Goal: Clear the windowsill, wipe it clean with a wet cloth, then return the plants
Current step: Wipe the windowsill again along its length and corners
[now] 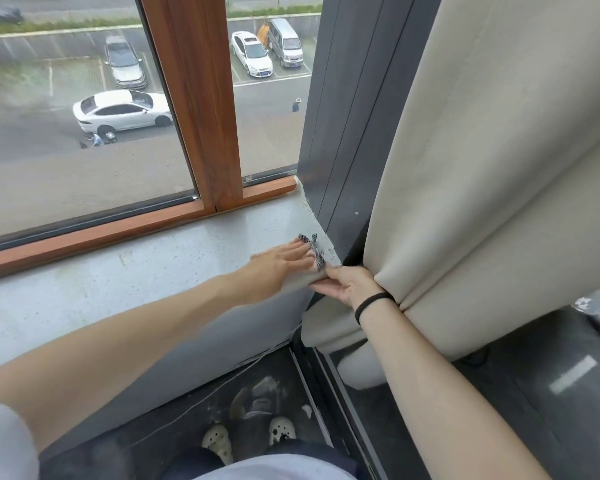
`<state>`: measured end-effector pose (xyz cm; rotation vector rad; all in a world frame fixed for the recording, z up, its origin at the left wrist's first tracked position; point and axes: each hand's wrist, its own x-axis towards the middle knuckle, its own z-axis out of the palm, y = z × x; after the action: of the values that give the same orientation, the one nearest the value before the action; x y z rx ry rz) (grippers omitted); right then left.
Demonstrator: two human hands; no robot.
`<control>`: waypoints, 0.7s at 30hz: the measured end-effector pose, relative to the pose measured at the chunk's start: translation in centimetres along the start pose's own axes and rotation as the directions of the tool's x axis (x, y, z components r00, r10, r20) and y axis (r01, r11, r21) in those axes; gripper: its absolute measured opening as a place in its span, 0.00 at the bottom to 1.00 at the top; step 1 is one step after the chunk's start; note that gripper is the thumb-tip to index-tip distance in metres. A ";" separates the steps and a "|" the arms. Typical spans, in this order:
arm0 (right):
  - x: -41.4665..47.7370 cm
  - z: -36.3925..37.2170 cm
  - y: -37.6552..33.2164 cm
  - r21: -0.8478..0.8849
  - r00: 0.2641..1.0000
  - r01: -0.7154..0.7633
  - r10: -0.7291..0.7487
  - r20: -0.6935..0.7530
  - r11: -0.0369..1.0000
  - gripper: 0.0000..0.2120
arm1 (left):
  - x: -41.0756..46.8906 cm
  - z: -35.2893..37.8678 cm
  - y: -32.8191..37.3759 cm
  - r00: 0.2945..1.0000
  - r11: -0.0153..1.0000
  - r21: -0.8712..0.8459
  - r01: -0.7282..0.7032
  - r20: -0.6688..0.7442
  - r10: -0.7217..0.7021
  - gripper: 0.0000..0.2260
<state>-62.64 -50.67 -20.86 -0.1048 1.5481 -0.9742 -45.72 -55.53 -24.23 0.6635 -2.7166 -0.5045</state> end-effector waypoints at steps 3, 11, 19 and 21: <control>-0.2 -0.1 0.2 0.021 1.000 0.000 0.000 0.002 1.000 0.09 | 1.0 -0.9 -2.0 0.981 0.984 0.071 0.160 0.100 -0.167 0.32; 0.1 -0.4 0.2 0.017 1.000 0.004 -0.005 0.026 1.000 0.16 | 0.9 0.0 2.5 0.994 0.994 0.049 0.099 0.038 -0.101 0.24; -0.9 -2.4 -0.2 -0.065 0.999 -0.050 0.051 0.018 0.997 0.19 | 1.4 0.1 3.2 0.970 0.983 0.006 0.185 0.158 -0.183 0.33; -0.7 -3.0 0.0 -0.068 0.999 -0.046 0.046 0.001 0.997 0.21 | 2.8 0.2 4.6 0.964 0.987 0.006 0.162 0.214 -0.159 0.34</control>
<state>-64.97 -48.72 -20.57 -0.1180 1.5750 -0.8852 -49.94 -52.99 -22.04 0.8787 -2.8696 -0.6657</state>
